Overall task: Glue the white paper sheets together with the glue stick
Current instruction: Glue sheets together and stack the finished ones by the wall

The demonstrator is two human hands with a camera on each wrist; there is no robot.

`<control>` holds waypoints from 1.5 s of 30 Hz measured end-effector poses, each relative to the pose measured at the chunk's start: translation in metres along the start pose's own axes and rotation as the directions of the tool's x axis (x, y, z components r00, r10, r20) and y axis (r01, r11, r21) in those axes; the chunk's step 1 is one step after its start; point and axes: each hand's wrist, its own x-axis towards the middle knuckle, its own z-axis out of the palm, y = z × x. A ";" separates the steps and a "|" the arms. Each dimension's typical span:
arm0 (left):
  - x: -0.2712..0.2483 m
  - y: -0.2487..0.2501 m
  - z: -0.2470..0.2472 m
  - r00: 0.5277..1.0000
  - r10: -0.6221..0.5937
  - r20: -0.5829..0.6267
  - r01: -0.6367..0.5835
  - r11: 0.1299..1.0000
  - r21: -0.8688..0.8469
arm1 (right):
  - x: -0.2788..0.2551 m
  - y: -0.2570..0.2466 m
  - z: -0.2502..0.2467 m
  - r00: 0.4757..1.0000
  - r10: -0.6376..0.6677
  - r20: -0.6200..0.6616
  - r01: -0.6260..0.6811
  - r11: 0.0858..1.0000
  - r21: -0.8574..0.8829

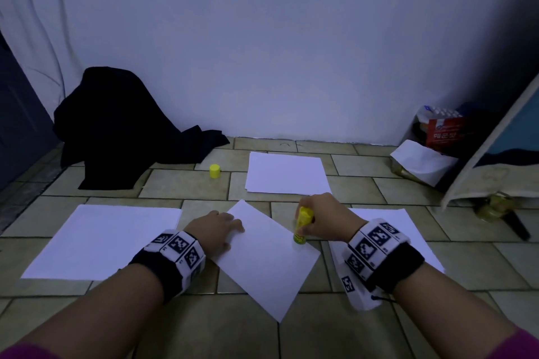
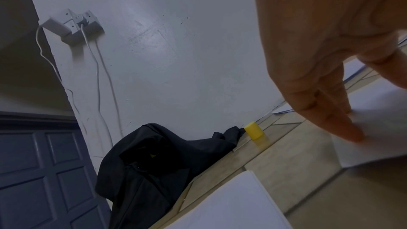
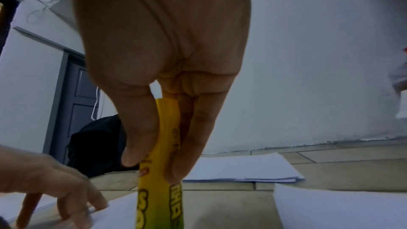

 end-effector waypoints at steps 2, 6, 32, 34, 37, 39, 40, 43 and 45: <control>-0.001 -0.003 -0.001 1.000 0.013 -0.003 -0.013 1.000 -0.007 | -0.007 0.007 -0.003 1.000 0.014 0.014 -0.014 1.000 -0.025; 0.000 -0.008 0.000 1.000 0.017 -0.001 -0.017 1.000 0.016 | -0.016 0.016 -0.006 0.997 0.015 0.071 -0.010 0.997 -0.077; -0.008 -0.018 0.043 0.990 -0.090 0.105 0.105 0.984 -0.146 | 0.107 -0.056 0.024 0.979 0.196 -0.047 -0.111 0.719 0.686; -0.008 -0.018 0.043 0.991 -0.087 0.101 0.101 0.984 -0.147 | 0.119 -0.070 0.029 0.984 0.142 -0.104 -0.074 0.869 0.490; -0.009 -0.019 0.044 0.993 -0.085 0.086 0.098 0.982 -0.159 | 0.134 -0.088 0.035 0.991 0.071 -0.114 -0.022 0.923 0.384; -0.010 -0.019 0.044 0.993 -0.081 0.082 0.094 0.981 -0.169 | 0.141 -0.098 0.040 0.990 0.048 -0.129 -0.001 0.938 0.346; -0.010 -0.019 0.044 0.994 -0.081 0.077 0.093 0.980 -0.174 | 0.145 -0.101 0.042 0.991 0.028 -0.130 0.015 0.949 0.316; -0.010 -0.019 0.045 0.994 -0.086 0.068 0.097 0.979 -0.177 | 0.151 -0.107 0.047 0.992 0.007 -0.124 0.020 0.977 0.210; -0.010 -0.019 0.045 0.994 -0.092 0.067 0.102 0.979 -0.175 | 0.152 -0.109 0.049 0.990 0.001 -0.142 0.026 0.981 0.194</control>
